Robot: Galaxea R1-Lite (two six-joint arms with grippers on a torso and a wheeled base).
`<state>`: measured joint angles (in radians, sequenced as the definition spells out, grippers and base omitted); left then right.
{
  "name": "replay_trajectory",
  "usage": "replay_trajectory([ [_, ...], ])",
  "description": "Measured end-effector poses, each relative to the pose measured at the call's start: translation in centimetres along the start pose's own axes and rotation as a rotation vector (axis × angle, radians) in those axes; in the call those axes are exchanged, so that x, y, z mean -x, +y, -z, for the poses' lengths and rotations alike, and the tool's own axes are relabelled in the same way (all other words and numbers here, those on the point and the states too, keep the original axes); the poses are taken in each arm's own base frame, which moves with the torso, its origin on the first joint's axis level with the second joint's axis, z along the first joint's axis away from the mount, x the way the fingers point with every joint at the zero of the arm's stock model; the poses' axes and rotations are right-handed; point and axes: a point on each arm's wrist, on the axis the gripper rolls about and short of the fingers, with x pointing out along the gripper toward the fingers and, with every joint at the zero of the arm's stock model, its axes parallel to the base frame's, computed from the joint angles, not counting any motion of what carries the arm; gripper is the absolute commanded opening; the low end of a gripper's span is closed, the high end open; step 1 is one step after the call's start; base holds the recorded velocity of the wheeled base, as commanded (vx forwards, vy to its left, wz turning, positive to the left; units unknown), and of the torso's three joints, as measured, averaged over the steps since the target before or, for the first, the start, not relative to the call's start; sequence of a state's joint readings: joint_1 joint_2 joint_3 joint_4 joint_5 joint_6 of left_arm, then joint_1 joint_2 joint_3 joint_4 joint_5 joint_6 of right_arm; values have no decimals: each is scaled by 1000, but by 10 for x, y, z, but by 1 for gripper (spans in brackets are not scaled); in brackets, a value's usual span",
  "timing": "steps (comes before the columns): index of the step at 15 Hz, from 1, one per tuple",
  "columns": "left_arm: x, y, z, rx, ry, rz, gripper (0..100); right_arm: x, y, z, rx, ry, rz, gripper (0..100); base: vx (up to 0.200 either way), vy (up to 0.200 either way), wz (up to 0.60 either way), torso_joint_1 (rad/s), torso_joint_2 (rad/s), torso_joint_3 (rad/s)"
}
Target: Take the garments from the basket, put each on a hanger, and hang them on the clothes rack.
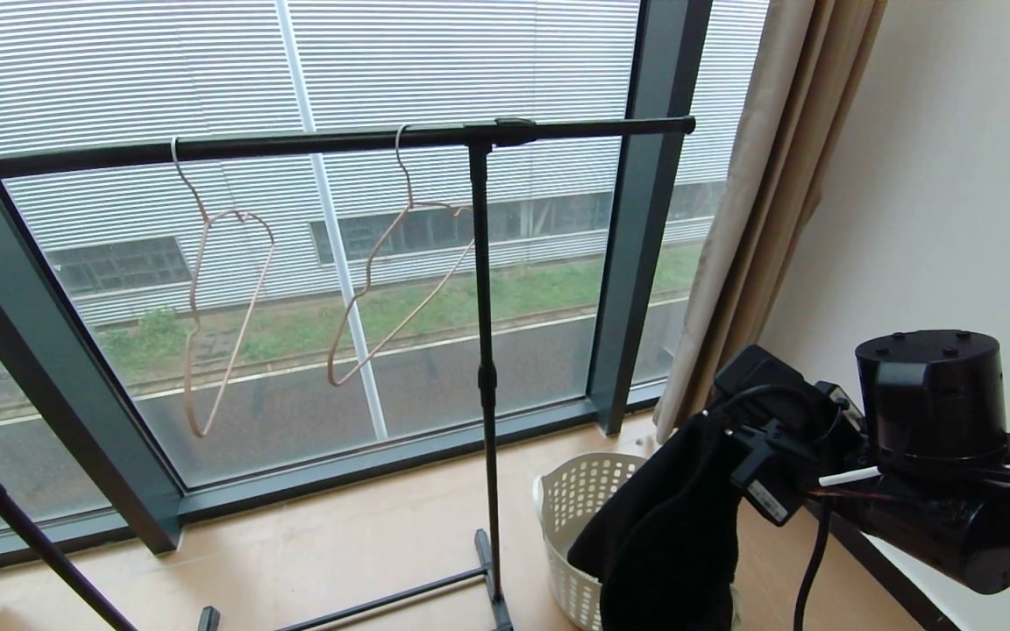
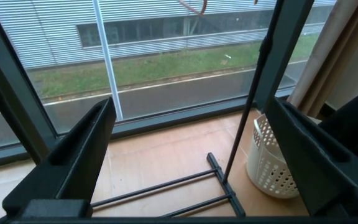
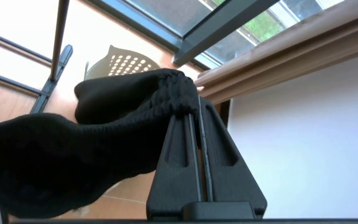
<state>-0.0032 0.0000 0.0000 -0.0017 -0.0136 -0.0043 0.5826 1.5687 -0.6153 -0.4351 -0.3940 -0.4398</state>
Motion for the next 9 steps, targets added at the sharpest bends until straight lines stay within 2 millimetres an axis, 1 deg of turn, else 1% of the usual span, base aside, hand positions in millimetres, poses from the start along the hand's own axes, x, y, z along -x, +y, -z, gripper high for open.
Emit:
replay_trajectory([
  [6, 0, 0, 0, 0, 0, 0, 100, 0, 0, 1, 1, 3, -1, 0, 0, 0, 0, 250, -583, -329],
  [9, 0, 0, 0, 0, 0, 0, 100, 0, 1, 1, 2, 4, -2, 0, 0, 0, 0, 196, -434, -242],
])
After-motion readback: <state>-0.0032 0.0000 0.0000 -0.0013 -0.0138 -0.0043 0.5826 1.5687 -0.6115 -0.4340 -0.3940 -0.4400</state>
